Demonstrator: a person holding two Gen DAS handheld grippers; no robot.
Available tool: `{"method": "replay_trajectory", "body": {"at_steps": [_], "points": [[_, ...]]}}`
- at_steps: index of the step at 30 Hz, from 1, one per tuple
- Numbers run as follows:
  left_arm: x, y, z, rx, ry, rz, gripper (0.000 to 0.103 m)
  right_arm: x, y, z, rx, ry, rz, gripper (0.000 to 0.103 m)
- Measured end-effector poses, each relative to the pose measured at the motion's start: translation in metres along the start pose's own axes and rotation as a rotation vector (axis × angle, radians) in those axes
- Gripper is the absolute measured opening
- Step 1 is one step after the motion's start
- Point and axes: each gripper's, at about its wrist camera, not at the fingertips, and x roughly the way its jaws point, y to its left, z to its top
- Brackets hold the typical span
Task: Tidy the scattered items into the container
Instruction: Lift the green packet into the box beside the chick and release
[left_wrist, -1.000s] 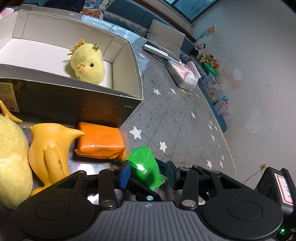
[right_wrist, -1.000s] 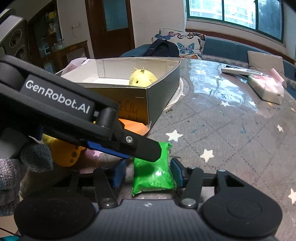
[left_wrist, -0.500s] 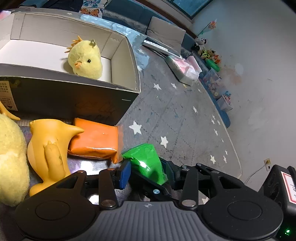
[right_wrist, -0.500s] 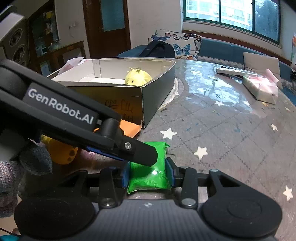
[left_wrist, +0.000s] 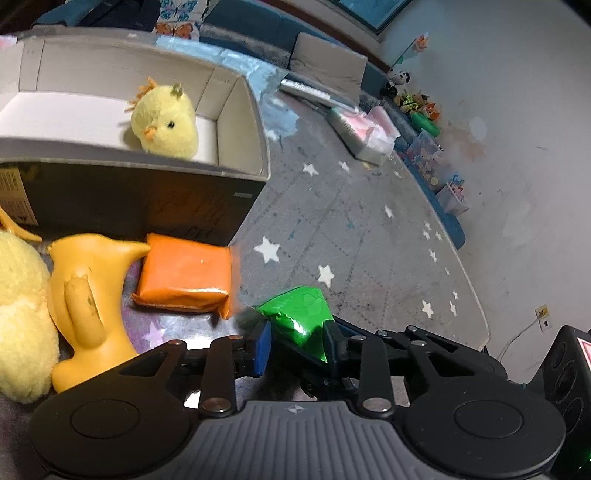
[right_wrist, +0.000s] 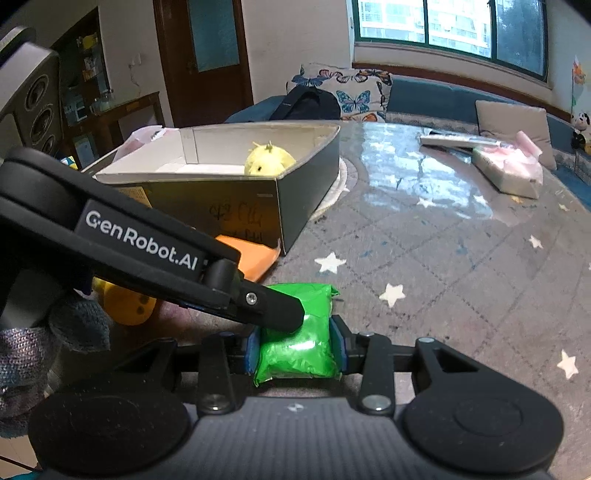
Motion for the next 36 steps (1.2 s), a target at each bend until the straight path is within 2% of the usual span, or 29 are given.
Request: {"method": "replay_trajectory", "body": {"at_steps": [9,18,26,36], "points": [[-0.038,-0.013,0.025,0.042,-0.126,-0.009,0.032,-0.018,0.009,0.032,-0.037,-0.113,-0.009,0.037],[-0.064,-0.01,0.077,0.072,-0.252,0.059,0.032,-0.003,0.016,0.089,-0.068,-0.229,0.015,0.037],[-0.056,0.02,0.111,0.049,-0.256,0.11,0.032,0.039,0.017,0.123,-0.045,-0.232,0.057,0.037],[-0.03,0.045,0.121,0.009,-0.199,0.119,0.032,0.075,0.012,0.121,-0.026,-0.174,0.064,0.037]]}}
